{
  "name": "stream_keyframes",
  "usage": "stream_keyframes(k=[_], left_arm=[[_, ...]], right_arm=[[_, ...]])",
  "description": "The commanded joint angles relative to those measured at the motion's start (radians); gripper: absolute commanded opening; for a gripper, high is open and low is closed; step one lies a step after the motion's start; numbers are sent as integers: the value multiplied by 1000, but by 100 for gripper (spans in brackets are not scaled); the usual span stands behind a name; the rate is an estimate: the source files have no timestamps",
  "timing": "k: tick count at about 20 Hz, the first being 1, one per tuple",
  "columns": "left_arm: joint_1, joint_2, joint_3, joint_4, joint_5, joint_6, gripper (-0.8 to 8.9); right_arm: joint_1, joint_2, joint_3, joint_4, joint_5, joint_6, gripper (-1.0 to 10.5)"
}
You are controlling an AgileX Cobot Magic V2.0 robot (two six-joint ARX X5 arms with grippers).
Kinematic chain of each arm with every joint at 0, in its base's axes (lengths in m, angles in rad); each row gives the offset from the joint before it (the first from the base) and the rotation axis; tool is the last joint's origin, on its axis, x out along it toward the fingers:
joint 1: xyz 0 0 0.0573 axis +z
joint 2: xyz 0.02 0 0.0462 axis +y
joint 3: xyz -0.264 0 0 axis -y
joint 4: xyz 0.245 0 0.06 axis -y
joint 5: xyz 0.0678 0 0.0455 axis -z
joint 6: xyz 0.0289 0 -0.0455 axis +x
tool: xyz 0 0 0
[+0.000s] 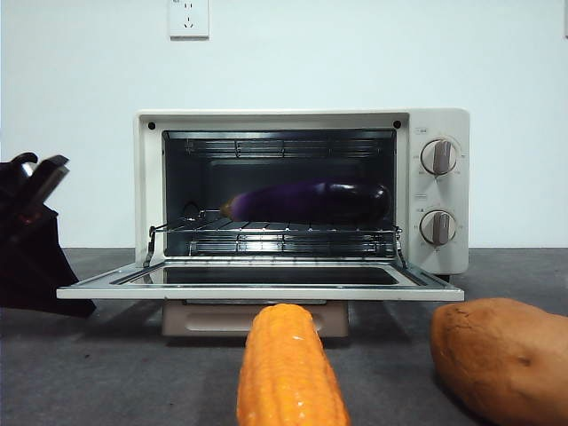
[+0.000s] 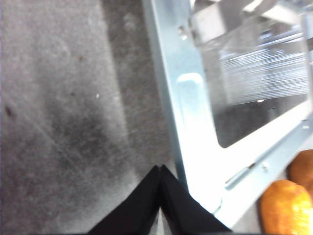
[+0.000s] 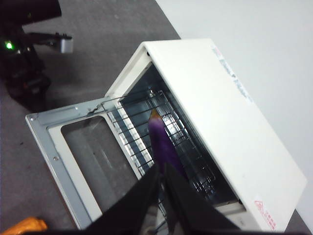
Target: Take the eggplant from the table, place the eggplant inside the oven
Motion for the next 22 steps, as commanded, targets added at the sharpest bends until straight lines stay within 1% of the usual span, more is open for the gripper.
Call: stream_keyframes(k=[1,5,8,10,13,15,16,17,18,19,20,22], left_arm=[[14,15,17,30,88,23,6],[42,15,22,89,189,23,6],[61,15,48,127,271,22,6],[74,15,89,146,322,13,6],[92,15,193,188,409,-74,6],[105,15,288,179,471,-171,6],[112,11,330,172,499,-231,6],[115,2,365,149,496,-268,6],[116,-23,386,123,485,-274,6],[116,-59,391,111,452,-272,6],[115,-91,391,90,413,-254,6],[106,-165,391,16,310,-190,6]], right_arm=[[17,6,14,-8,2,34,5],[17,6,14,-43,1,68,5],[17,6,14,-85,-5,113,5],[17,6,14,-114,-46,154,5],[17,6,14,-150,-149,203,5],[17,6,13,-175,-221,205,5],[17,7,13,-187,-236,204,5],[16,7,12,-200,-235,202,5],[14,7,12,-219,-235,190,5],[6,7,12,-241,-235,177,5],[-3,7,12,-259,-235,171,5],[-29,7,12,-297,-235,163,5]])
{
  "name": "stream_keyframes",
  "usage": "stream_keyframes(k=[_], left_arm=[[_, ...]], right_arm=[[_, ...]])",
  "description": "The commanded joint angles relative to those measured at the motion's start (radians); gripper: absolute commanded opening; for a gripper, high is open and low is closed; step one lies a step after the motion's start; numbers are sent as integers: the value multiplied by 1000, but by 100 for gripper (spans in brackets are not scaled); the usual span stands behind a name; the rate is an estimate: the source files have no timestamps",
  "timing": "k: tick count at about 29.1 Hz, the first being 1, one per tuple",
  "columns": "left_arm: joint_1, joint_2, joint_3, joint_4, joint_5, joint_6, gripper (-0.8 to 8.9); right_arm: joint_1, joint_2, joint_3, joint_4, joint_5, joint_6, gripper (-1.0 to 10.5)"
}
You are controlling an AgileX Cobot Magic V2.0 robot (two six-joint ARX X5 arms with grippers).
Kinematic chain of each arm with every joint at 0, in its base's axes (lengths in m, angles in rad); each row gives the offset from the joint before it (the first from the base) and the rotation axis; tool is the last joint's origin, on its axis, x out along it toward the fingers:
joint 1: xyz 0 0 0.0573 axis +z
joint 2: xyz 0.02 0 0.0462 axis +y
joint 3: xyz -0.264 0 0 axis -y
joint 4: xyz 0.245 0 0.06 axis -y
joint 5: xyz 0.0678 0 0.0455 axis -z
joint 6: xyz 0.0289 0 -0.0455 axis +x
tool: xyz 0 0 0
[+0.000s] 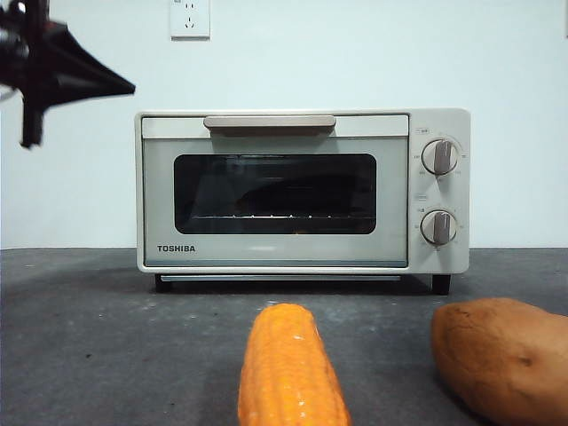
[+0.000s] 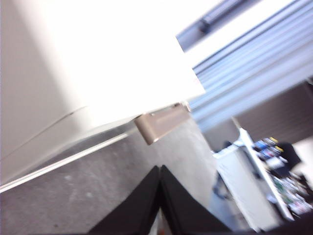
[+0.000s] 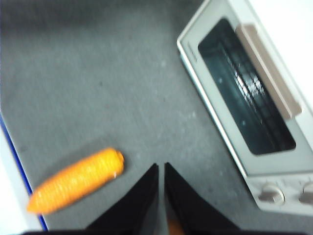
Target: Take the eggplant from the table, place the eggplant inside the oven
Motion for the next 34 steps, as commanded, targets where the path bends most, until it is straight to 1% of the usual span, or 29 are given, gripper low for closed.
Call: stream_keyframes(k=[1,2,4,7,9,10,11,13,15,16,19,22,25,27,29,31,34], left_arm=[[-16,-113,18,-100,-157,93,6],[-26,-150,18,-143,-218,127,6],[-52,-242,18,-261,-369,228,6],[-97,-363,14,-412,-581,363,6],[-131,-431,3,-475,-709,397,6],[-148,-467,-8,-491,-766,397,6],[-162,-496,-22,-491,-799,396,6],[-185,-564,-71,-470,-841,385,6],[-201,-624,-128,-443,-871,369,6],[-209,-653,-163,-426,-888,354,6],[-231,-735,-273,-381,-941,317,6],[-249,-812,-392,-323,-1016,275,6],[-259,-877,-505,-251,-1107,245,6],[-266,-908,-564,-208,-1154,197,6],[-267,-924,-594,-203,-1162,111,6],[-267,-925,-595,-240,-1160,18,6],[-267,-918,-595,-246,-1160,11,6]], right_arm=[[-29,8,12,-48,0,-14,5],[-49,8,11,-65,0,-16,5],[-106,8,-2,-85,0,-16,5],[-197,5,-51,-72,-1,-9,5],[-273,-16,-104,-42,0,20,5],[-322,-35,-142,-8,0,44,5],[-367,-56,-180,32,-7,51,5],[-459,-117,-274,140,-34,98,5],[-524,-175,-368,252,-69,142,5],[-553,-210,-423,320,-85,158,5],[-608,-303,-560,487,-93,204,5],[-635,-390,-684,632,-94,218,5],[-633,-454,-796,777,-93,218,5],[-633,-479,-853,846,-93,217,5],[-633,-489,-882,873,-93,218,5],[-633,-491,-883,866,-93,217,5],[-633,-491,-883,882,-93,217,5]])
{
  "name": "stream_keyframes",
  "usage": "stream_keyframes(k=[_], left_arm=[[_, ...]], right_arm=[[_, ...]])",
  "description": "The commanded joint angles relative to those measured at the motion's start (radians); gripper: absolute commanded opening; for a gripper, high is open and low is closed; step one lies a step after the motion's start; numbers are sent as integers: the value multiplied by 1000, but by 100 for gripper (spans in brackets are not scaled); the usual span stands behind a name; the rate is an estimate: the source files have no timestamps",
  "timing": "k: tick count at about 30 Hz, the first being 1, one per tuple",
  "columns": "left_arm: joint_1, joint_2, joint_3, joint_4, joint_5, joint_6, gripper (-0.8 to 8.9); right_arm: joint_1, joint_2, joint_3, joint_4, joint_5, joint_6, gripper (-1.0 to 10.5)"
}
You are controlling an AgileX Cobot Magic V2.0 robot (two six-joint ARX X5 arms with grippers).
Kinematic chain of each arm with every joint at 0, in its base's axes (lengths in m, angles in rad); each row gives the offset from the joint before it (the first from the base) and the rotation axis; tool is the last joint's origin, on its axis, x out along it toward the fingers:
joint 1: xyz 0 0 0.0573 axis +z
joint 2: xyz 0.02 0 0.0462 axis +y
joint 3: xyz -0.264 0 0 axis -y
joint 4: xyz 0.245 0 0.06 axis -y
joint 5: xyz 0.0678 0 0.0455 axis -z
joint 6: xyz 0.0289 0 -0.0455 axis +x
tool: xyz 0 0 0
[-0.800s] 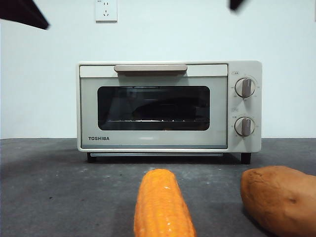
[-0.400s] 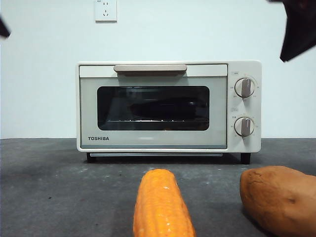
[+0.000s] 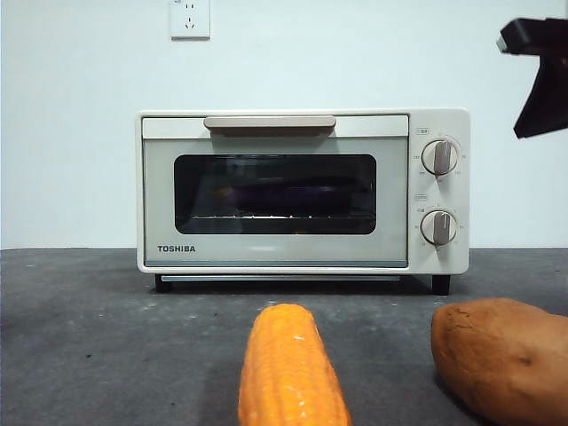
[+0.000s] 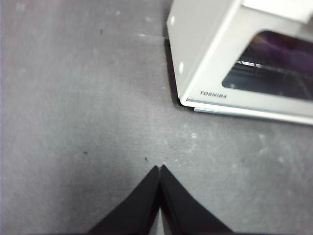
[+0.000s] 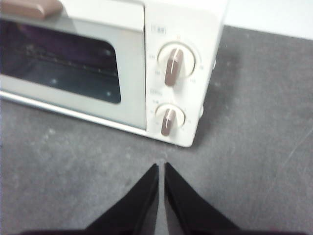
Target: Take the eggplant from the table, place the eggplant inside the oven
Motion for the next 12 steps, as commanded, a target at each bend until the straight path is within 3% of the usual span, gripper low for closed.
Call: stream_keyframes(k=[1,9,11,12], left_arm=[[-3,6,6,8,-2,-50,6],[2,-7,6,2,-2,-42,6],[19,-87,6,-12,-6,132,6],[34,-147,-3,-7,-10,171,6]], right_arm=[[8,4,7,14,3,13,5],[8,4,7,14,3,13,5],[8,4,7,14,3,13,5],[8,4,7,14,3,13,5]])
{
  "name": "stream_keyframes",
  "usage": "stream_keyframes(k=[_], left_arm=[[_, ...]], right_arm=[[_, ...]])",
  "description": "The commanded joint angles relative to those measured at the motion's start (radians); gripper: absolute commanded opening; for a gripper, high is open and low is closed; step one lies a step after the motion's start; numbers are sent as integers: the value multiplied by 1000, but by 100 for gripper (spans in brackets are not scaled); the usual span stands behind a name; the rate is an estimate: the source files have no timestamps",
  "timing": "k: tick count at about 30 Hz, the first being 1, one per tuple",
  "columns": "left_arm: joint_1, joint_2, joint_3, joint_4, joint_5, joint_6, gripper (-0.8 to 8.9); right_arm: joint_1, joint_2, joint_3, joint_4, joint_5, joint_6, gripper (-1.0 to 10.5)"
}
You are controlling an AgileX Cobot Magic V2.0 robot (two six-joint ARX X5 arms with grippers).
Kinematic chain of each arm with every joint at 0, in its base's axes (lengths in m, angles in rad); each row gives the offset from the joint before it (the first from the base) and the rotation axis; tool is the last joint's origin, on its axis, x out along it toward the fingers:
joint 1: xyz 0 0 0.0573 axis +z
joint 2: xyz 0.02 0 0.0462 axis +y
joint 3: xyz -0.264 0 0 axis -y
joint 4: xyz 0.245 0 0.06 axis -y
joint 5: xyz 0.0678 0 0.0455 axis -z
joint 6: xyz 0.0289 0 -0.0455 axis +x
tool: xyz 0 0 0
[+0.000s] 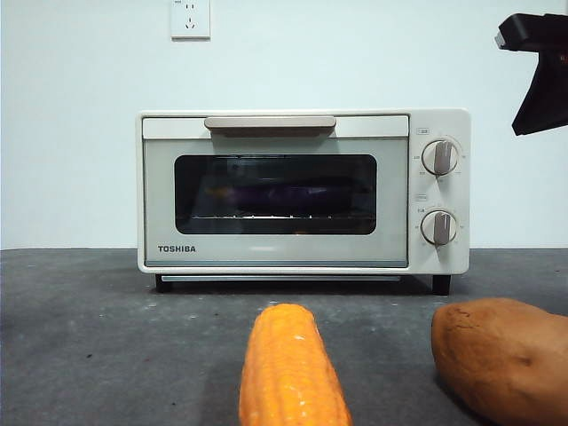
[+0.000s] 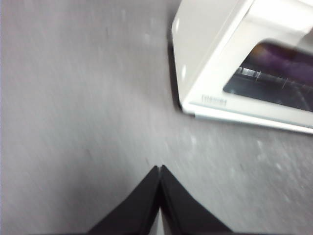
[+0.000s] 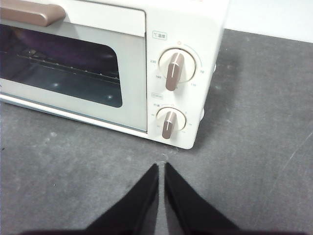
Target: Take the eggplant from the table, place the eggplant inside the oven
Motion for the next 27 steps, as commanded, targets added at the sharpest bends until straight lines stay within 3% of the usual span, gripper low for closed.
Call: stream_keyframes(k=[1,5,9,14,27], left_arm=[[27,-109,-19,40,-13,155,6],[105,-298,-180,150,-23,172,6],[144,-456,-327,160,-22,173,6],[151,-463,-419,175,-20,173,6],[151,-462,-418,215,-22,172,6]], right_arm=[[8,4,7,10,3,13,5],[8,4,7,11,3,13,5],[8,4,7,10,3,13,5],[8,4,7,9,3,13,5],[8,3,7,10,3,13,5]])
